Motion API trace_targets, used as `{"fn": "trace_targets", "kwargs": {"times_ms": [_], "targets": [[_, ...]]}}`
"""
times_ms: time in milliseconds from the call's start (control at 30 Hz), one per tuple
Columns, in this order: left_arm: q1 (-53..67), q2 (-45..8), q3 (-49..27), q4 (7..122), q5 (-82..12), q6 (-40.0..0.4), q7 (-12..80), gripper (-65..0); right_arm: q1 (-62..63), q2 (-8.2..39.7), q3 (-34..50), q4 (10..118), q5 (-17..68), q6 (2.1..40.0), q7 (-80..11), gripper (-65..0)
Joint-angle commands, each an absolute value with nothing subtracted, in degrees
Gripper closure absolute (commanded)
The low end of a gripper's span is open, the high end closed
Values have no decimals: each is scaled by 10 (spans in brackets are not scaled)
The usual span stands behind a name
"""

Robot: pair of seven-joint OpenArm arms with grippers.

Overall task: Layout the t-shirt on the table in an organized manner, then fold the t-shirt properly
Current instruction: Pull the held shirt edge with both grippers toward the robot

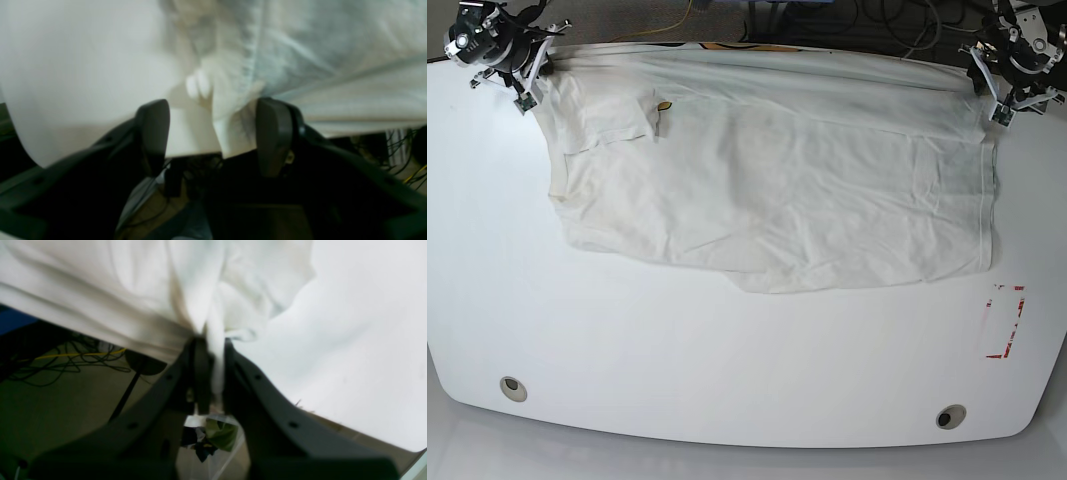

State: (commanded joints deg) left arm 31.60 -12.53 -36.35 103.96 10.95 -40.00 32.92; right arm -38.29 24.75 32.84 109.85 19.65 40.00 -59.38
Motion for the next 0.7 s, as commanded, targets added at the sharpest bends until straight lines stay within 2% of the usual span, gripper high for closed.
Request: {"fn": "trace_targets", "kwargs": {"times_ms": [100,300,400,533,700], "targets": [[316,-125,-364,1040,109,-400,329,-366,-384,247,328,1098,196,400,-594,-79],[316,-148,-365,1039,110,-400,337,-366,-385,248,329,1100,196,400,-595,-292],[316,-165,-365,1039,109,-400,357,-366,-385,255,329,1101,196,400,-595,-370],[315,-186,-366,1040,108,-400,369,-366,-384,262,336,1103,196,400,-595,-414],[286,-202,-366,1040,108,-400,370,-366,-378,261,383,1113,197,400,-595,-423]]}}
